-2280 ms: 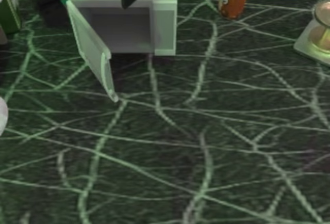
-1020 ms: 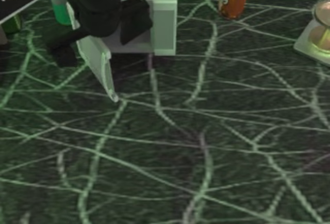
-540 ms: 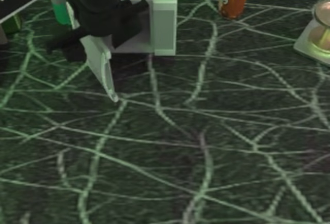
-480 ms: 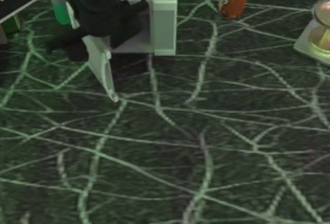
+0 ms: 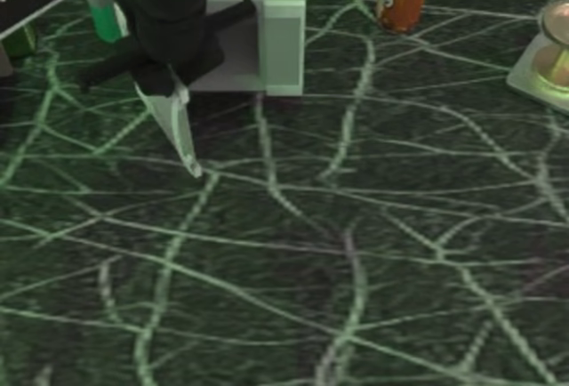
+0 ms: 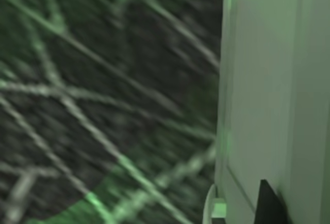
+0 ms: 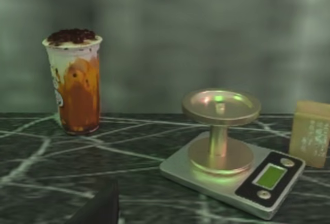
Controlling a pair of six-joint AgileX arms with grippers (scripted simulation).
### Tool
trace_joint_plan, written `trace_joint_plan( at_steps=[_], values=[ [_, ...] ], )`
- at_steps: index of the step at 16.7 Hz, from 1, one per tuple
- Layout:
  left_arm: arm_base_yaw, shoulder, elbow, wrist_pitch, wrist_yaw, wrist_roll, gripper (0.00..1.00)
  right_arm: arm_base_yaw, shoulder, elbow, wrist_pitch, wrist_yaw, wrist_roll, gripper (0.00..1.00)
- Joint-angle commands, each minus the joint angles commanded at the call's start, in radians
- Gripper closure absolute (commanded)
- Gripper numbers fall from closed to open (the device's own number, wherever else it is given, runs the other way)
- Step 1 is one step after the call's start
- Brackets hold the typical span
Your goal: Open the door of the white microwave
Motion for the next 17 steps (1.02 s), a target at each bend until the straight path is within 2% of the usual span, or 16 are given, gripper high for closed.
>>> trace_joint_plan(
  at_steps=[8, 11, 17],
  values=[
    [0.001, 0.009, 0.016, -0.015, 0.011, 0.003, 1.00, 0.000, 0.000, 0.000, 0.000, 0.000, 0.000, 0.00],
    [0.026, 0.058, 0.117, -0.104, 0.065, 0.016, 1.00, 0.000, 0.000, 0.000, 0.000, 0.000, 0.000, 0.00],
    [0.083, 0.178, 0.391, -0.344, 0.234, 0.075, 1.00, 0.000, 0.000, 0.000, 0.000, 0.000, 0.000, 0.00]
  ],
)
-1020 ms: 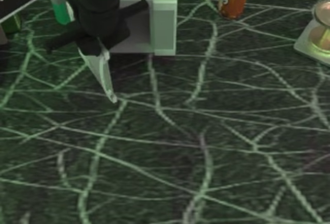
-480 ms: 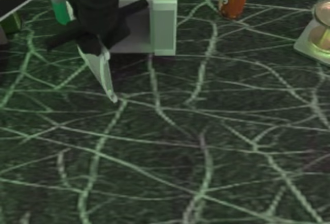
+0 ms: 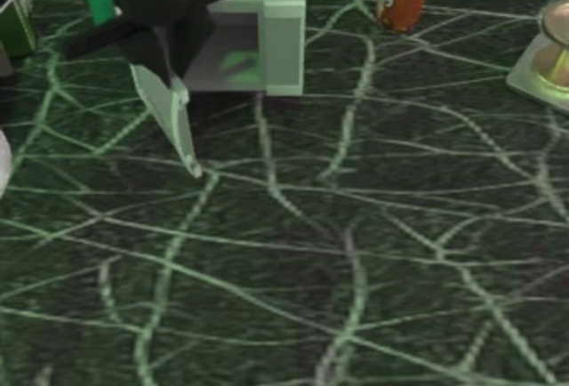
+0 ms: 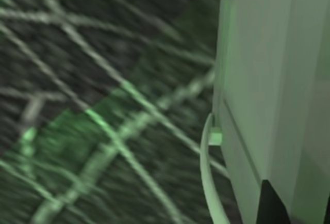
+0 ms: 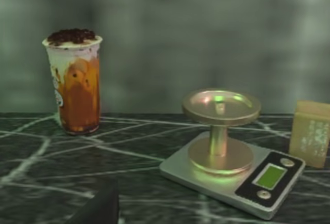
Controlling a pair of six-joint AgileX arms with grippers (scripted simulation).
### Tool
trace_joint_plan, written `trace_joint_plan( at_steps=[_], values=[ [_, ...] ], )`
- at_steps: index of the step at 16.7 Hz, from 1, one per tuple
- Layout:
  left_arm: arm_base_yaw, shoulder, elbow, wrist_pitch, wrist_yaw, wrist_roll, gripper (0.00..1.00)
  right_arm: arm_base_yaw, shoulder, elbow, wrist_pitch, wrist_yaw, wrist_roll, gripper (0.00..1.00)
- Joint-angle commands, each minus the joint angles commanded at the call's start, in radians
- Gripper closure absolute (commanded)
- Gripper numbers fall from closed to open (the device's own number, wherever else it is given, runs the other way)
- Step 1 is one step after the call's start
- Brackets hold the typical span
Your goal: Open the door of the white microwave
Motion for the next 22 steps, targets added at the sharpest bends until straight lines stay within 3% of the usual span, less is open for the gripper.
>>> trace_joint_plan(
  at_steps=[3, 22],
  values=[
    [0.006, 0.019, 0.035, -0.035, 0.028, 0.012, 1.00, 0.000, 0.000, 0.000, 0.000, 0.000, 0.000, 0.00],
    [0.007, -0.013, -0.100, 0.068, 0.028, 0.012, 1.00, 0.000, 0.000, 0.000, 0.000, 0.000, 0.000, 0.00]
  ],
)
